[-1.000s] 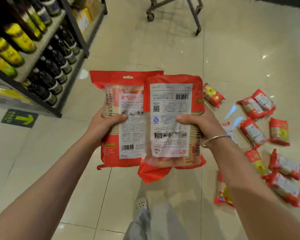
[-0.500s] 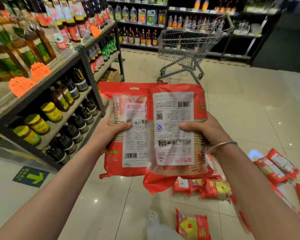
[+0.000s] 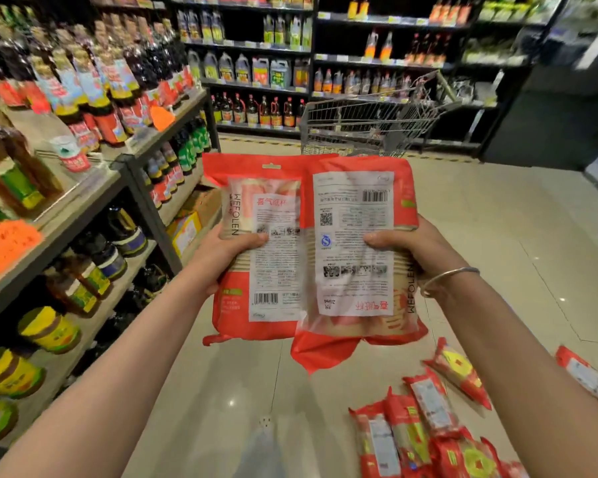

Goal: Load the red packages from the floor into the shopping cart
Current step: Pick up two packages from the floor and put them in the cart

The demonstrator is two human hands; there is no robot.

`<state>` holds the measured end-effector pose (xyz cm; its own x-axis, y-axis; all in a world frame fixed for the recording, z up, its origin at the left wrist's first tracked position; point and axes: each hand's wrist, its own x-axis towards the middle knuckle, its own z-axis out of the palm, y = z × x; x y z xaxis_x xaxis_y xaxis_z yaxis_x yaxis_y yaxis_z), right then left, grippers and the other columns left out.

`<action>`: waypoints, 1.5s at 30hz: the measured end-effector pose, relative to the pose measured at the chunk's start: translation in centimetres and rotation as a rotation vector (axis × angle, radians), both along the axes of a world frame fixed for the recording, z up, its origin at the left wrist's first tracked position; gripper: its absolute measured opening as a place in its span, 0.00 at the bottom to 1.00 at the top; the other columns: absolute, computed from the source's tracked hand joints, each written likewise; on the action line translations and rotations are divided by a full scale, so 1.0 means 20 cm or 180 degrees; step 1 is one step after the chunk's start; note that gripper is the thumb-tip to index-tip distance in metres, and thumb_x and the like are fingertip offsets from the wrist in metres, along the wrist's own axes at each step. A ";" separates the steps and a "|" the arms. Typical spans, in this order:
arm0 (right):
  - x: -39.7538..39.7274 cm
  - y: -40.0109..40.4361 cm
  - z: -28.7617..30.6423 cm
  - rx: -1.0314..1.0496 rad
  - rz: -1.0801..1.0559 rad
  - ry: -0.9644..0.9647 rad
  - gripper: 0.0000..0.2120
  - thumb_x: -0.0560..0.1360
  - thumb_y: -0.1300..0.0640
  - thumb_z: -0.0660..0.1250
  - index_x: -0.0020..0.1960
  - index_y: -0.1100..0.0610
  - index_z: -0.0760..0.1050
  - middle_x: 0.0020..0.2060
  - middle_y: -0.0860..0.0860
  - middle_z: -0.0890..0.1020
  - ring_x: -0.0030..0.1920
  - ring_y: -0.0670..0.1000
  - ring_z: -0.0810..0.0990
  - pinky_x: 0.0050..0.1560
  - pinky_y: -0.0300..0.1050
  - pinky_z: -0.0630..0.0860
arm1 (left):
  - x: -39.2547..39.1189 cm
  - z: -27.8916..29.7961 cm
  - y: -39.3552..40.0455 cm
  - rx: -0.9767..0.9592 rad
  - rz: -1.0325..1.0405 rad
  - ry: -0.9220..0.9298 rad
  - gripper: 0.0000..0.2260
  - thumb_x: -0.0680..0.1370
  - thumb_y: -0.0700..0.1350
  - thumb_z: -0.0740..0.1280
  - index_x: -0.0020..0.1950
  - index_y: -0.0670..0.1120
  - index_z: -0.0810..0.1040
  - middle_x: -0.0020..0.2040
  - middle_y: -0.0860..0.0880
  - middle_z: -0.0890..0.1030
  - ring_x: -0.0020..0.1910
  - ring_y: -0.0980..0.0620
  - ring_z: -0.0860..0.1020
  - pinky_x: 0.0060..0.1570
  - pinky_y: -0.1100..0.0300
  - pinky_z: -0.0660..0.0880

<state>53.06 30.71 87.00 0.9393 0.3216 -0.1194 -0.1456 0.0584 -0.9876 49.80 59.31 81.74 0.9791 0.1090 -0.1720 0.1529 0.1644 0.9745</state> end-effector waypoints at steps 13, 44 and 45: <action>1.17 0.19 0.08 0.0174 -0.0598 0.0000 0.30 0.59 0.69 0.76 0.61 0.61 0.77 0.52 0.58 0.86 0.51 0.59 0.85 0.44 0.49 0.83 | 1.41 0.18 0.22 0.0139 -0.0597 0.0054 0.27 0.64 0.40 0.77 0.62 0.44 0.77 0.48 0.45 0.86 0.44 0.47 0.85 0.38 0.57 0.81; 4.42 -0.21 -0.05 0.0151 -0.0845 0.0302 0.29 0.59 0.64 0.77 0.60 0.60 0.78 0.52 0.58 0.86 0.51 0.59 0.85 0.48 0.54 0.83 | 4.72 0.08 -0.16 0.0304 -0.0828 0.0089 0.25 0.61 0.46 0.80 0.56 0.50 0.78 0.46 0.48 0.87 0.45 0.47 0.85 0.46 0.52 0.80; 4.50 -0.21 -0.04 0.0173 -0.0860 0.0298 0.28 0.60 0.64 0.76 0.60 0.60 0.78 0.52 0.58 0.86 0.51 0.59 0.85 0.46 0.52 0.83 | 4.81 0.09 -0.16 0.0326 -0.0863 0.0078 0.28 0.58 0.49 0.80 0.57 0.50 0.78 0.47 0.48 0.87 0.46 0.47 0.85 0.48 0.51 0.79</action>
